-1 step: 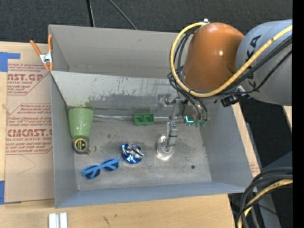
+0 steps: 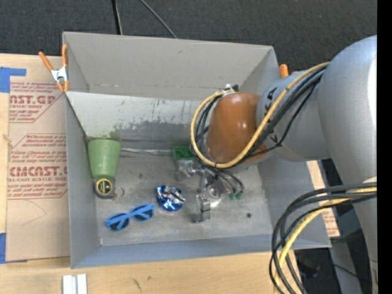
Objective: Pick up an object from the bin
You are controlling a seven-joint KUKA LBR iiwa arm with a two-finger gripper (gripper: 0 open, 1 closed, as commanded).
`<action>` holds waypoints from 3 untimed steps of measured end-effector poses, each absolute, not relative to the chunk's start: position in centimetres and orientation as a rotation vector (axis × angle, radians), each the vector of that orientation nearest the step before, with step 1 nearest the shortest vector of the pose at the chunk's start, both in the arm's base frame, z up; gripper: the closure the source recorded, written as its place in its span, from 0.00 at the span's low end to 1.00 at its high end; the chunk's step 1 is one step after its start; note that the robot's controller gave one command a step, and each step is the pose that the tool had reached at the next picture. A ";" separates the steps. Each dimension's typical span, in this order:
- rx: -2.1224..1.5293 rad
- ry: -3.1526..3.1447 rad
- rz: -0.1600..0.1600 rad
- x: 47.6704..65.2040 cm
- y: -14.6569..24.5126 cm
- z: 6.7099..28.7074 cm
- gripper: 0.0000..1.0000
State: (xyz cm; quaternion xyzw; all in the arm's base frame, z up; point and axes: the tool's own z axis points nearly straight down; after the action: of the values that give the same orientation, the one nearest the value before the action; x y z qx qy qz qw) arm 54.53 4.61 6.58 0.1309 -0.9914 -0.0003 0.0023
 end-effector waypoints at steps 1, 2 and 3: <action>0.550 -3.095 0.000 54.3 2.6 8.6 0.00; 1.123 -2.938 -0.001 50.2 4.4 14.4 0.00; 1.162 -2.924 0.003 57.4 -0.8 10.5 0.00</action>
Offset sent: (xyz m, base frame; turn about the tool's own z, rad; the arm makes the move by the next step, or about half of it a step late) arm -0.0027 -0.0205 0.0198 -0.0897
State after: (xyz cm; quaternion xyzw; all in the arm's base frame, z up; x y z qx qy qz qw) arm 57.41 -0.79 10.46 0.3693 -0.9293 0.0011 -0.0023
